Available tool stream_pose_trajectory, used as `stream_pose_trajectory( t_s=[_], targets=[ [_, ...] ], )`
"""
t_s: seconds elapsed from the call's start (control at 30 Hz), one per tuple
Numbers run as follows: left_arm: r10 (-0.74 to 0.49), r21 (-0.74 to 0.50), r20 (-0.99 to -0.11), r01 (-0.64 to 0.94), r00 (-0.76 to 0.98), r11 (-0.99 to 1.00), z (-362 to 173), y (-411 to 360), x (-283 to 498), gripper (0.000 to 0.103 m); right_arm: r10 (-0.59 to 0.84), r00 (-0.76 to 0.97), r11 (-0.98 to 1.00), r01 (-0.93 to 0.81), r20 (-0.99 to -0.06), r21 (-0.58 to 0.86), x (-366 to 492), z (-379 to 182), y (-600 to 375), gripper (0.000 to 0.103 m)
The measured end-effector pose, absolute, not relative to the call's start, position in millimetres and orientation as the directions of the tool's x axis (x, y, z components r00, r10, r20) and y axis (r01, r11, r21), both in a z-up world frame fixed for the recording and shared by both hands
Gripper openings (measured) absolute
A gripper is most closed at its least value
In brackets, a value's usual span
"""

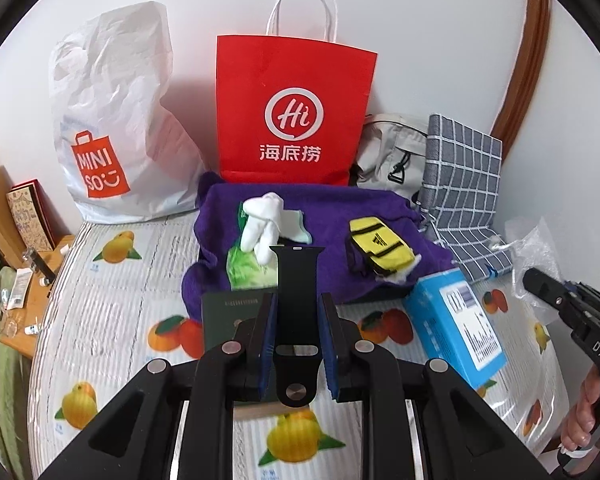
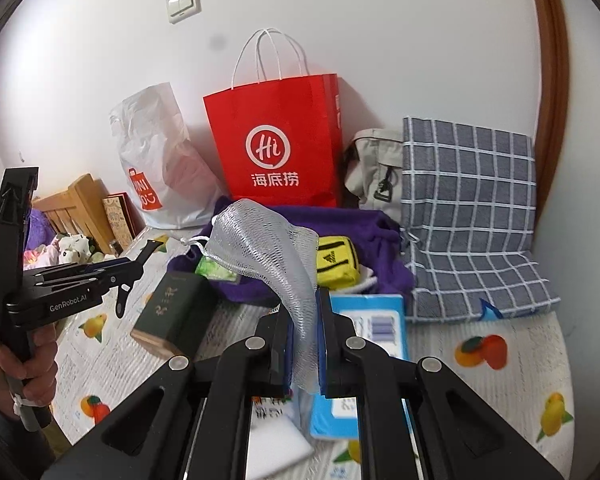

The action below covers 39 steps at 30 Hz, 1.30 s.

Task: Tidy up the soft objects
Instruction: 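Carry the strap with the left tool and mesh bag with the right tool onto the purple towel, then open both tools to release the strap and mesh bag on the towel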

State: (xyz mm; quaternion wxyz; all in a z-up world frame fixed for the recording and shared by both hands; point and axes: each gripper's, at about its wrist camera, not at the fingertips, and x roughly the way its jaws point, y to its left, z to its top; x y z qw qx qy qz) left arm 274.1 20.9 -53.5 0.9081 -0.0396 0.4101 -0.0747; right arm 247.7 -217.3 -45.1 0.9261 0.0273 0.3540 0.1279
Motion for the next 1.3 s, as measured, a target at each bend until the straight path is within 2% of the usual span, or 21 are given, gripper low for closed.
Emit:
stream_pose_trajectory(
  t_s=[0.37, 0.77, 1.3],
  targets=[
    [-0.179, -0.158, -0.737, 0.091, 0.652, 0.983, -52.7, 42.9, 322.3, 0.020, 0.264, 0.691, 0.963, -0.234, -0.673, 0.136, 307.3, -53.9, -195.2, 0.009],
    [-0.245, -0.203, -0.765, 0.139, 0.596, 0.969, -75.5, 23.8, 379.9, 0.020, 0.283, 0.661, 0.956, -0.250, -0.695, 0.151, 374.0, -63.8, -188.1, 0.009],
    [-0.255, -0.234, -0.847, 0.104, 0.466, 0.967, -139.5, 15.6, 434.0, 0.018, 0.237, 0.526, 0.964, -0.230, -0.817, 0.132, 442.5, -141.6, -189.1, 0.010]
  ],
)
